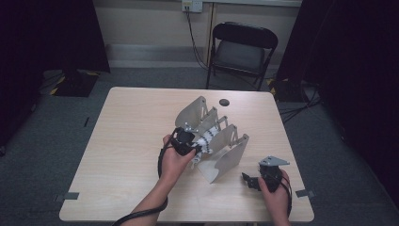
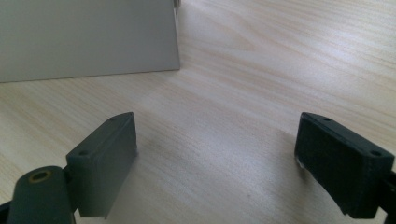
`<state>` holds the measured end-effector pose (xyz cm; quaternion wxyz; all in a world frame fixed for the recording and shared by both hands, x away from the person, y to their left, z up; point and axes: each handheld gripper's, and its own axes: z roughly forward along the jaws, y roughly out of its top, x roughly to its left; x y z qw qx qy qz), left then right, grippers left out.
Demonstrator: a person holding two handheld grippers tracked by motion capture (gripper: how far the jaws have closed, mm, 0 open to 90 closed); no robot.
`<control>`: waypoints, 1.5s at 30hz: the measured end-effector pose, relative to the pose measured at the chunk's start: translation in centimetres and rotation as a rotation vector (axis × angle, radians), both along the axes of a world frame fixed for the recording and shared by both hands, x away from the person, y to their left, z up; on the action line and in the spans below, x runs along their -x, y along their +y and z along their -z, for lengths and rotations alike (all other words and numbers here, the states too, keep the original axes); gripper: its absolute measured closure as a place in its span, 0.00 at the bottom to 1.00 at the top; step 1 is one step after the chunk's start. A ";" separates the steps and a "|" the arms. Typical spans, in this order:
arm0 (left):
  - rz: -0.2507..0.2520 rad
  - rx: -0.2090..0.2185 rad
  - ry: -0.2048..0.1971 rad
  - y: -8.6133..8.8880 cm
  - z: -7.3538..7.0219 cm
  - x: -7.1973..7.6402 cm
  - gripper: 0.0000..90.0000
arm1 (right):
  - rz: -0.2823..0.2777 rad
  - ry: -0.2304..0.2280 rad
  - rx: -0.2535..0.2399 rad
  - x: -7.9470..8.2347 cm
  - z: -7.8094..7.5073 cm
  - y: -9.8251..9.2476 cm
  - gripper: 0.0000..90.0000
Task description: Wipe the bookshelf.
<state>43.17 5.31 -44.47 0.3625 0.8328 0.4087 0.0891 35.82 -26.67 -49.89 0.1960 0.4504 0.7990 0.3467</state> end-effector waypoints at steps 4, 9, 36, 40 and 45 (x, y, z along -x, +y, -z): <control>0.005 -0.006 0.002 -0.2 0.8 0.2 0.82 | -0.001 0.000 0.000 0.0 0.0 0.0 0.14; 0.035 -0.021 -0.017 -0.6 1.7 0.9 0.65 | -0.001 0.000 0.000 0.0 0.0 0.0 0.14; 0.090 -0.011 -0.018 -1.5 -1.0 0.9 0.89 | -0.002 0.000 -0.001 0.0 0.0 0.0 0.14; 0.071 0.034 -0.050 -1.0 -3.2 0.8 0.89 | -0.002 0.000 -0.001 0.0 0.0 0.0 0.14; 0.065 0.077 -0.119 -0.5 -6.8 0.6 0.89 | -0.001 0.001 -0.001 0.0 0.0 0.1 0.14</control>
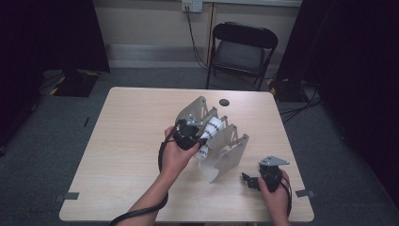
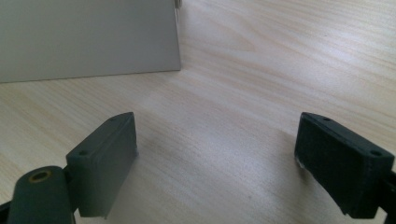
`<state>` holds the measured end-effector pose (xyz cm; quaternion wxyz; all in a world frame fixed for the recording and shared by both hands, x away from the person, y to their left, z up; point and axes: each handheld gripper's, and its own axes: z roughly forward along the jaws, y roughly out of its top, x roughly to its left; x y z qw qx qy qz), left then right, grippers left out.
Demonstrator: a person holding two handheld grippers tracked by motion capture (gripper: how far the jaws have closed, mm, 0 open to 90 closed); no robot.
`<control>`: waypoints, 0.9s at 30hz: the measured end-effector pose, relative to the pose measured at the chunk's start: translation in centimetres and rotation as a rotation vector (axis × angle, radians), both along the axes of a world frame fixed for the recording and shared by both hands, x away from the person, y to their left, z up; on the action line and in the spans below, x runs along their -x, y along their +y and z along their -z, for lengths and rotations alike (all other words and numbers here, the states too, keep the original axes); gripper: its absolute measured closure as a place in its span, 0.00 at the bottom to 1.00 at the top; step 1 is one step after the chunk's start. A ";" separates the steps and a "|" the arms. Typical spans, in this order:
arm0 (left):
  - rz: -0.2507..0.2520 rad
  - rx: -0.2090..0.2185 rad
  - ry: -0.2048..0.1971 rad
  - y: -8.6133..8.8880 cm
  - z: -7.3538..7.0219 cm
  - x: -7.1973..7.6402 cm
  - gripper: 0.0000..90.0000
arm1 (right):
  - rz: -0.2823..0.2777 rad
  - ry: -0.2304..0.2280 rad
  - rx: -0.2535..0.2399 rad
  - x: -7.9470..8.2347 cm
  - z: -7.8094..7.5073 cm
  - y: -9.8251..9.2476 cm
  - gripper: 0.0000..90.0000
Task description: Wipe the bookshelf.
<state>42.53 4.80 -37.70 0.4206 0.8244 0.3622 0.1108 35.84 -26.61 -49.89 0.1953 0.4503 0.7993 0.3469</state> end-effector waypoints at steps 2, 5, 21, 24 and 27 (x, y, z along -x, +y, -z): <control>-0.003 0.019 -0.029 0.1 -1.1 0.0 0.89 | 0.000 -0.001 0.001 0.0 0.0 0.0 0.14; -0.013 0.013 -0.038 0.1 -1.4 -0.2 0.89 | 0.000 -0.001 0.001 0.0 0.0 0.0 0.14; -0.062 -0.049 0.069 0.7 5.1 -0.7 0.89 | -0.001 -0.001 0.000 0.0 0.0 0.0 0.14; -0.064 -0.058 0.080 0.6 6.0 -0.6 0.89 | -0.001 -0.001 0.000 0.0 0.0 0.0 0.14; -0.057 -0.082 0.104 0.3 7.2 -0.4 0.89 | -0.001 -0.001 0.000 0.0 0.0 0.0 0.14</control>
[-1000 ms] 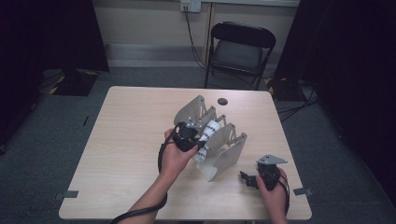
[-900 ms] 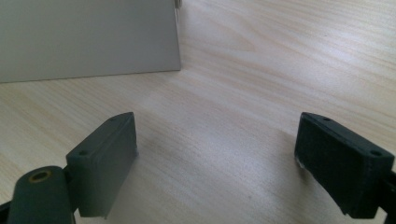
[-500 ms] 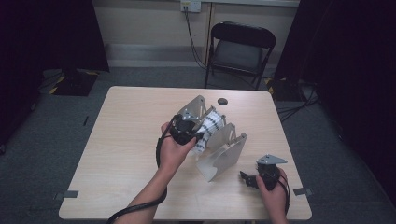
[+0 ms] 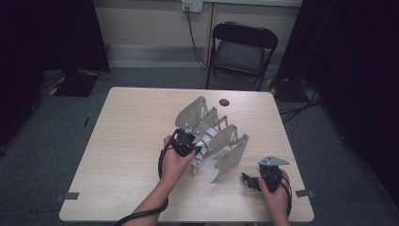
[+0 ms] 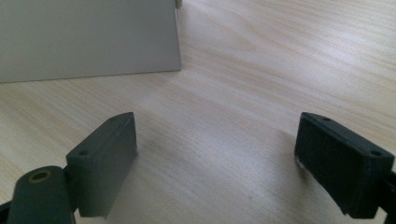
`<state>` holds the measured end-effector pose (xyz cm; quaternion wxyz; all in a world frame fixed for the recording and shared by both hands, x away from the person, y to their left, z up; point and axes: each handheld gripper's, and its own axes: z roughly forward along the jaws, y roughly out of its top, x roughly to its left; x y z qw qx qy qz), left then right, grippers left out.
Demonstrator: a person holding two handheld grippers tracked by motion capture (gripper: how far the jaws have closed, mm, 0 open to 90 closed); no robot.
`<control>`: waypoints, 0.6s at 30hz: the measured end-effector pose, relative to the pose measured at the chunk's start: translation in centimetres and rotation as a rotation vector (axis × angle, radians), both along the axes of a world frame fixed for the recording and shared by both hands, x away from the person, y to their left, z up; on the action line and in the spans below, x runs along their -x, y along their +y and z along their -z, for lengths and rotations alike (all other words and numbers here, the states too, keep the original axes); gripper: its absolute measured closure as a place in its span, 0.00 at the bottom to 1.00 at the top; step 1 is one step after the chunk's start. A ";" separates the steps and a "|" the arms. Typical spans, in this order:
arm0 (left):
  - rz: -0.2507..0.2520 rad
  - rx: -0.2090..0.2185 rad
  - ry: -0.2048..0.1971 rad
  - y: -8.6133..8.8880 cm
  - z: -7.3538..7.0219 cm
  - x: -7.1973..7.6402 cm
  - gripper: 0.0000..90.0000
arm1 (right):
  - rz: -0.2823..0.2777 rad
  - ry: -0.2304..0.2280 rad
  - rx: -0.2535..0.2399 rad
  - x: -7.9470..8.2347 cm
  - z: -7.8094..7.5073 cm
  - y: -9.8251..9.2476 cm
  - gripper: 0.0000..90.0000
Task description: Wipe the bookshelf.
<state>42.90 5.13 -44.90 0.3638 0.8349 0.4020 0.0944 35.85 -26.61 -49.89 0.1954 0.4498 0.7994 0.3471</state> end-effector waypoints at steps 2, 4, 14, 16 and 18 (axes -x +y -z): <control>0.005 -0.003 0.002 0.0 0.3 0.0 0.89 | 0.000 0.000 0.000 0.0 0.0 0.0 0.14; -0.002 -0.009 0.012 -0.1 0.7 0.1 0.89 | 0.001 0.001 0.000 0.0 0.0 0.0 0.14; 0.015 -0.016 0.034 -0.3 1.1 0.5 0.89 | 0.000 0.000 0.000 0.0 0.0 0.0 0.14; 0.025 -0.004 0.017 -0.3 0.0 0.5 0.89 | 0.000 0.000 0.000 0.0 0.0 0.0 0.14; 0.036 0.015 -0.026 -0.4 -2.2 0.6 0.89 | 0.000 0.000 0.000 0.0 0.0 0.0 0.14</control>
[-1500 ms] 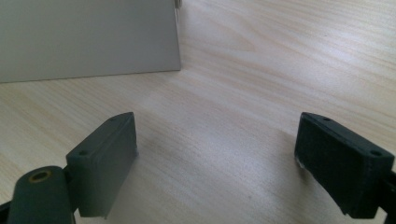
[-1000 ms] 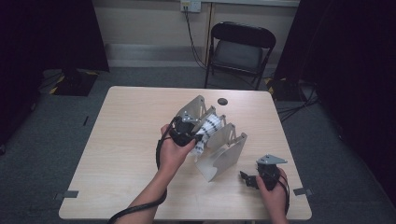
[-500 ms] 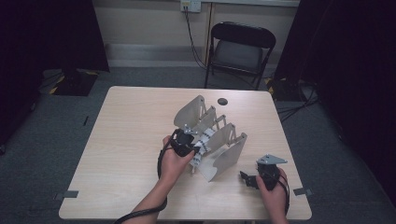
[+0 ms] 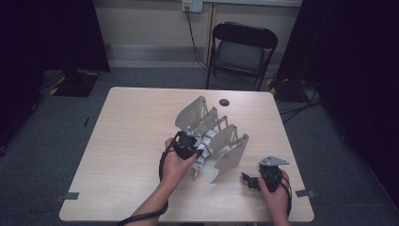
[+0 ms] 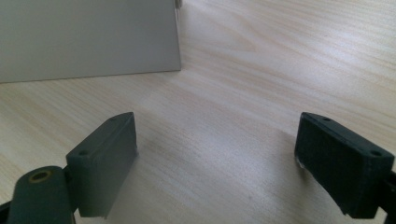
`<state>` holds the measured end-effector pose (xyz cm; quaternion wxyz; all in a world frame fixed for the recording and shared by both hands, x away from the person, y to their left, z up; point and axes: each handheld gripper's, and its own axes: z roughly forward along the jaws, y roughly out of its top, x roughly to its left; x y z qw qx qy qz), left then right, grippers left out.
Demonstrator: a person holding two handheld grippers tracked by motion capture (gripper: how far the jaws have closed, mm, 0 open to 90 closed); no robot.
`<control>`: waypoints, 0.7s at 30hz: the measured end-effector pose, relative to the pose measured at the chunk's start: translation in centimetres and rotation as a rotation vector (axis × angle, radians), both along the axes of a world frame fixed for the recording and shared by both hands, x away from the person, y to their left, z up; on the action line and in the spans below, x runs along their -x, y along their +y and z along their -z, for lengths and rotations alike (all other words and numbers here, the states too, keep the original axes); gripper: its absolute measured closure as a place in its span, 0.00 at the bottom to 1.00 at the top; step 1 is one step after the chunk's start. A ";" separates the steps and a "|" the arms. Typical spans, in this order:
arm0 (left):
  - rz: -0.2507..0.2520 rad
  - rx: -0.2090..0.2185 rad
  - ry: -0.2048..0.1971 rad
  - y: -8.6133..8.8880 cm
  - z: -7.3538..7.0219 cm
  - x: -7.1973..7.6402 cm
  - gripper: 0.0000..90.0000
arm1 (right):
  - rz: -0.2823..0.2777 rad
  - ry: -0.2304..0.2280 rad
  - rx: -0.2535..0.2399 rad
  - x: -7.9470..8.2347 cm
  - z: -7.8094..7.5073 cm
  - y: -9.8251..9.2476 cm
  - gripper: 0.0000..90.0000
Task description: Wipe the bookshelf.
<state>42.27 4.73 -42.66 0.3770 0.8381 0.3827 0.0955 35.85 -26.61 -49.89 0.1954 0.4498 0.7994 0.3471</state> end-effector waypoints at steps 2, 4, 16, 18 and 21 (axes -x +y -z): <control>0.002 0.007 -0.016 -0.1 -0.9 0.0 0.89 | 0.000 0.000 0.000 0.0 0.0 0.0 0.14; 0.012 0.021 -0.053 -0.1 -2.6 0.1 0.89 | 0.000 0.000 0.000 0.0 0.0 0.0 0.14; 0.049 0.004 -0.102 -1.6 -4.9 -0.9 0.89 | 0.000 0.000 0.000 0.0 0.0 0.0 0.14; 0.050 -0.003 -0.087 -1.7 -4.3 -1.1 0.89 | 0.000 0.000 0.000 0.0 0.0 0.0 0.14; 0.054 -0.013 -0.081 -1.9 -3.4 -1.1 0.89 | 0.000 0.000 0.000 0.0 0.0 0.0 0.14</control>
